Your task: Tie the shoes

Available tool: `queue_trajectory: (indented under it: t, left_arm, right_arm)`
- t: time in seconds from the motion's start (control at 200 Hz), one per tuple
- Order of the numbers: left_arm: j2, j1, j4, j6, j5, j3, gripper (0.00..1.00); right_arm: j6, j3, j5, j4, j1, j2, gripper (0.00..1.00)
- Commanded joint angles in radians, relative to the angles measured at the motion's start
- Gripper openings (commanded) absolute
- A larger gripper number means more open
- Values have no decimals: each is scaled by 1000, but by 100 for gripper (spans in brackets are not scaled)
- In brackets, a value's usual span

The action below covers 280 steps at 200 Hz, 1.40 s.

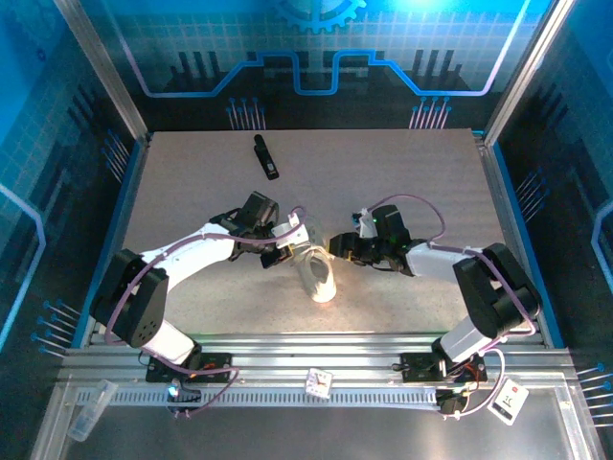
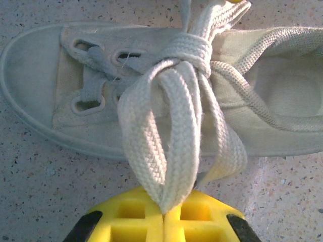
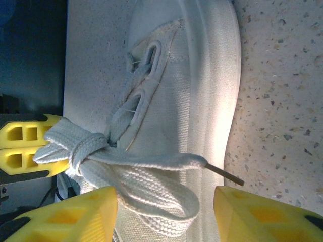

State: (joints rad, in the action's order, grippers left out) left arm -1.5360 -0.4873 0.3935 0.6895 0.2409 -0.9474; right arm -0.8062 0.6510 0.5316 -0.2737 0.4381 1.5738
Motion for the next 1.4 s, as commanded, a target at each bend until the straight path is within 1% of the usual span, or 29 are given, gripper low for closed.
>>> queue_trajectory:
  t: [0.0, 0.415, 0.475, 0.53, 0.66, 0.72, 0.775, 0.885, 1.005, 1.121, 1.251, 1.396]
  left_arm:
    - [-2, -5, 30, 7, 32, -31, 0]
    - [-9, -4, 28, 8, 28, -33, 0]
    - [-9, -5, 29, 7, 25, -34, 0]
    - [-9, -5, 30, 8, 23, -34, 0]
    - [-5, -5, 34, 8, 16, -36, 0]
    - [0, -5, 36, 12, 14, -36, 0]
    - [10, -3, 32, 15, 14, -29, 0]
    - [32, 2, 19, 23, 13, -10, 0]
    - [40, 3, 30, 24, 4, -5, 0]
    - [37, 3, 63, 24, -5, -8, 0]
    - [33, 3, 144, 17, -18, -13, 0]
    - [38, 3, 200, 16, -41, 7, 0]
  right_arm:
    - [-27, -14, 26, -59, 12, 28, 52]
    - [-72, -20, 41, -116, 29, 60, 51]
    - [-79, -22, 44, -123, 31, 57, 48]
    - [-86, -23, 48, -131, 32, 52, 41]
    - [-87, -23, 39, -121, 31, 17, 14]
    - [-71, -17, 23, -87, 32, -10, 5]
    - [-40, -6, 8, -40, 30, -37, 0]
    - [45, 30, -30, 91, 28, -92, 0]
    - [131, 76, -47, 202, 26, -109, 0]
    - [189, 111, -57, 261, 23, -104, 0]
    - [246, 142, -62, 312, 19, -91, 0]
    - [288, 162, -47, 352, 12, -76, 0]
